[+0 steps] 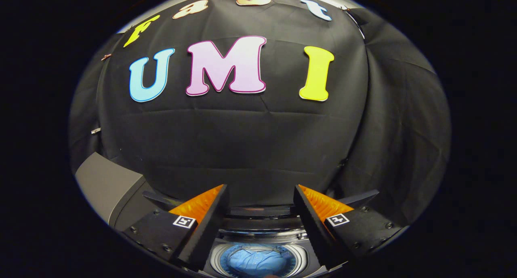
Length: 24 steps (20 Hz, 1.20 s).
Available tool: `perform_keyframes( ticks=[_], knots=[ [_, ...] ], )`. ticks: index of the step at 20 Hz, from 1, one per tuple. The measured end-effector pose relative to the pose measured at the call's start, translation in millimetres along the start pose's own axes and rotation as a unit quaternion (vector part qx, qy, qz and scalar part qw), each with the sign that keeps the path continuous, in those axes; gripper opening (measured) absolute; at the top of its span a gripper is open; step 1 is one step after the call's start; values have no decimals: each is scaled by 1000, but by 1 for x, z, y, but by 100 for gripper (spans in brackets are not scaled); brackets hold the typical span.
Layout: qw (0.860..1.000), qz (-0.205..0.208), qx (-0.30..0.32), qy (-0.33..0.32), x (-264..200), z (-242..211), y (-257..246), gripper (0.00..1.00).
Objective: Put the clothes into the washing machine and then close the washing machine lid.
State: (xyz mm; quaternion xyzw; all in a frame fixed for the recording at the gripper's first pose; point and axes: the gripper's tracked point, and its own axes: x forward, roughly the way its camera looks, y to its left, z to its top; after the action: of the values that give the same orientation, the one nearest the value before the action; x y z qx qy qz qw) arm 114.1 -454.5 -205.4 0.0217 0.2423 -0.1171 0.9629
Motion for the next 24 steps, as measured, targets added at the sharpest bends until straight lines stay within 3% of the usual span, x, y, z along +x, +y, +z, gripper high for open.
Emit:
perform_keyframes(
  ticks=[19, 24],
  knots=[
    [1000, -28, -3, -2, -49, -35, 1, 100],
    [998, -32, -22, 44, -48, -68, 5, 99]
  ],
)
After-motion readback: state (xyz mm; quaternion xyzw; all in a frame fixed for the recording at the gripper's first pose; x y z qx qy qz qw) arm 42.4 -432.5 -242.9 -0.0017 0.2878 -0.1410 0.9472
